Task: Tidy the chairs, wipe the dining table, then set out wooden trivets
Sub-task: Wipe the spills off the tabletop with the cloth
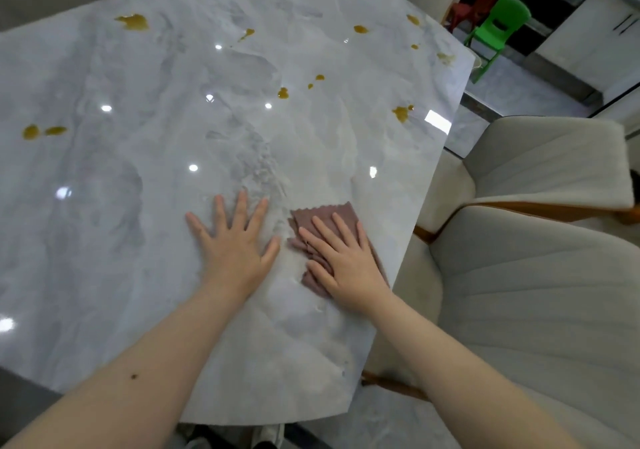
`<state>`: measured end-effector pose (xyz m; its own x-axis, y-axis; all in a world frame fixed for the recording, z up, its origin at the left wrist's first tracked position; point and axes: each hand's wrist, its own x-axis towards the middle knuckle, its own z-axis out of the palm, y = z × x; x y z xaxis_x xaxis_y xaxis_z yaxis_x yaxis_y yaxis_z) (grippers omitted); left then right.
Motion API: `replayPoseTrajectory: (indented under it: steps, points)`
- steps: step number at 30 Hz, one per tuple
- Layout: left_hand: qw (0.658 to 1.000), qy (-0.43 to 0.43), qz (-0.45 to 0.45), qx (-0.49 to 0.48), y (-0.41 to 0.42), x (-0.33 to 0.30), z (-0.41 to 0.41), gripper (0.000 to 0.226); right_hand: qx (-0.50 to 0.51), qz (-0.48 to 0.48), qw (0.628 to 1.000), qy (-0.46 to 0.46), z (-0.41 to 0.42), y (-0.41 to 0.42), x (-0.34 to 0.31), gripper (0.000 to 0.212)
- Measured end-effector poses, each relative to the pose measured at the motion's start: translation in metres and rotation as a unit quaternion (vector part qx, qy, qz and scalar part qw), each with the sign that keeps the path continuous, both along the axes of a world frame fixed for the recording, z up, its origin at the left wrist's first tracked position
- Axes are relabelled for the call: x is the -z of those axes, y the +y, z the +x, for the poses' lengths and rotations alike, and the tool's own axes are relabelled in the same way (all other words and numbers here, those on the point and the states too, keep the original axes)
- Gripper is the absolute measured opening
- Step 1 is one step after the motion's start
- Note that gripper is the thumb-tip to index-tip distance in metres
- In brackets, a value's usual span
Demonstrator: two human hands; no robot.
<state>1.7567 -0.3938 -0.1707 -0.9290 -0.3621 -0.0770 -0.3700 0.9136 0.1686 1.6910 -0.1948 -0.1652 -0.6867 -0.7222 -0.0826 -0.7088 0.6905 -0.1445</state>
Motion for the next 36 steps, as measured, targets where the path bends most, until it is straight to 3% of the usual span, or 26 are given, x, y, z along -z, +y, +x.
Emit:
replayPoseTrajectory:
  steps: [3, 7, 10, 17, 21, 26, 28, 32, 34, 36]
  points:
    - [1.0, 0.017, 0.016, 0.018, 0.008, -0.005, 0.008, 0.064, 0.0, 0.029, 1.0, -0.003, -0.032, 0.033, -0.008, 0.054]
    - [0.998, 0.028, 0.024, 0.044, 0.029, -0.002, 0.021, 0.058, 0.182, 0.014, 0.983, 0.002, -0.063, 0.001, -0.004, 0.054]
    - [0.998, 0.032, 0.022, 0.041, 0.033, 0.004, 0.021, 0.057, 0.248, -0.004, 0.969, 0.005, -0.057, -0.029, -0.001, 0.056]
    - [0.998, 0.024, -0.002, 0.056, 0.032, -0.001, 0.024, 0.054, 0.048, -0.092, 0.995, 0.007, 0.032, -0.021, -0.001, 0.049]
    - [0.999, 0.001, -0.017, 0.046, 0.033, -0.002, 0.024, 0.055, 0.049, -0.25, 0.967, -0.025, 0.063, 0.013, -0.008, 0.035]
    - [0.997, -0.028, -0.033, 0.057, 0.038, -0.009, 0.022, 0.054, 0.072, -0.338, 0.936, -0.063, 0.059, 0.03, -0.03, 0.023]
    - [0.998, -0.028, -0.006, 0.055, 0.044, -0.014, 0.019, 0.053, 0.178, -0.392, 0.89, -0.151, 0.053, 0.033, -0.045, 0.025]
    - [0.996, -0.01, 0.034, 0.077, 0.072, -0.029, 0.01, 0.052, 0.363, -0.477, 0.737, -0.313, 0.031, 0.043, -0.066, 0.029]
    - [0.994, -0.005, 0.05, 0.097, 0.091, -0.039, 0.002, 0.052, 0.398, -0.541, 0.634, -0.384, 0.024, 0.049, -0.077, 0.032]
    - [0.993, 0.006, 0.053, 0.108, 0.112, -0.05, -0.007, 0.051, 0.394, -0.632, 0.498, -0.444, 0.02, 0.055, -0.09, 0.035]
